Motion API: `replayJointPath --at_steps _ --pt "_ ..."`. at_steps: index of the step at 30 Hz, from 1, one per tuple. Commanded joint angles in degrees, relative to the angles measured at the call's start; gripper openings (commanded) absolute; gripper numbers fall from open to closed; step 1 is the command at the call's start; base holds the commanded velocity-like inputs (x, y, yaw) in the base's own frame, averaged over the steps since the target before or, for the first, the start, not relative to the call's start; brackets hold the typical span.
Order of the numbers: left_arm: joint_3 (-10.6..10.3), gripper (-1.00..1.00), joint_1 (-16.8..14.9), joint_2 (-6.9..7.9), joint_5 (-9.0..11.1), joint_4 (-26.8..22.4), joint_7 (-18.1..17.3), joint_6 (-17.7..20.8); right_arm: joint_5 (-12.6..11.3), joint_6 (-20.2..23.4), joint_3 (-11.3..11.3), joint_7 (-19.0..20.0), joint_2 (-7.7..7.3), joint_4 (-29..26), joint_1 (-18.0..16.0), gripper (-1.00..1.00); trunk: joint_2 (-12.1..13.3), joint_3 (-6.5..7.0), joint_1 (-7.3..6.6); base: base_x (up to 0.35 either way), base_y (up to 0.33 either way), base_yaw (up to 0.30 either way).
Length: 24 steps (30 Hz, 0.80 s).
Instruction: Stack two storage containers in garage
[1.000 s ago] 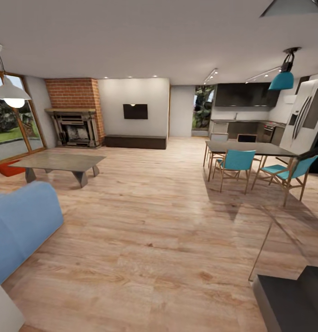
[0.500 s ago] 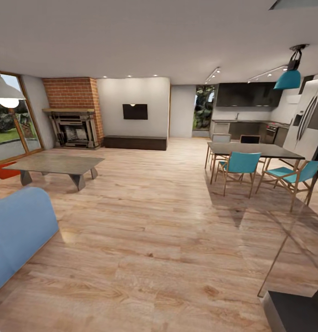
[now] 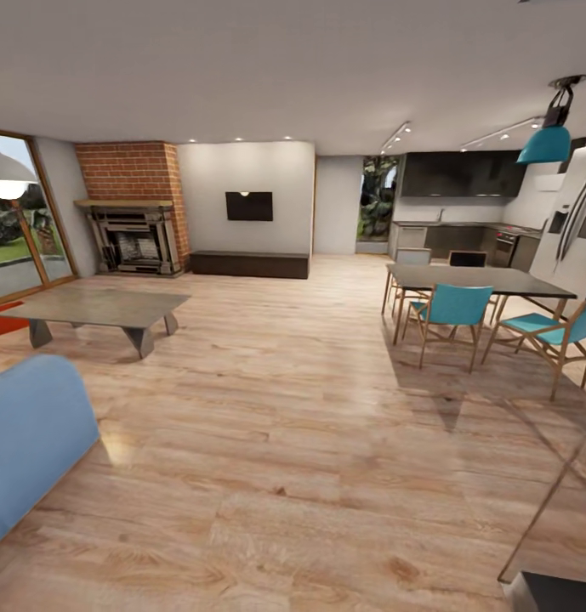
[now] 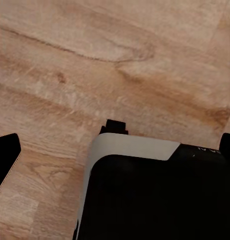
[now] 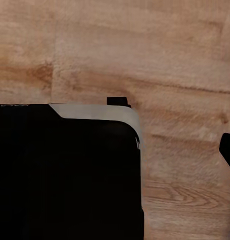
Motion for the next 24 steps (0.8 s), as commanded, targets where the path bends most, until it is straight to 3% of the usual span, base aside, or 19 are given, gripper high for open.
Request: replayJointPath --at_steps 1,24 --pt "-0.49 1.0 -0.04 -0.01 0.45 0.03 0.12 -0.15 -0.29 -0.33 0.29 -0.16 0.02 0.17 -0.08 1.0 -0.04 -0.07 0.04 0.326 0.072 0.0" --pt "-0.49 1.0 -0.04 -0.07 0.41 0.03 0.12 -0.16 -0.31 -0.51 0.28 -0.41 0.09 0.17 -0.08 1.0 -0.04 -0.07 0.04 0.326 0.072 0.0"
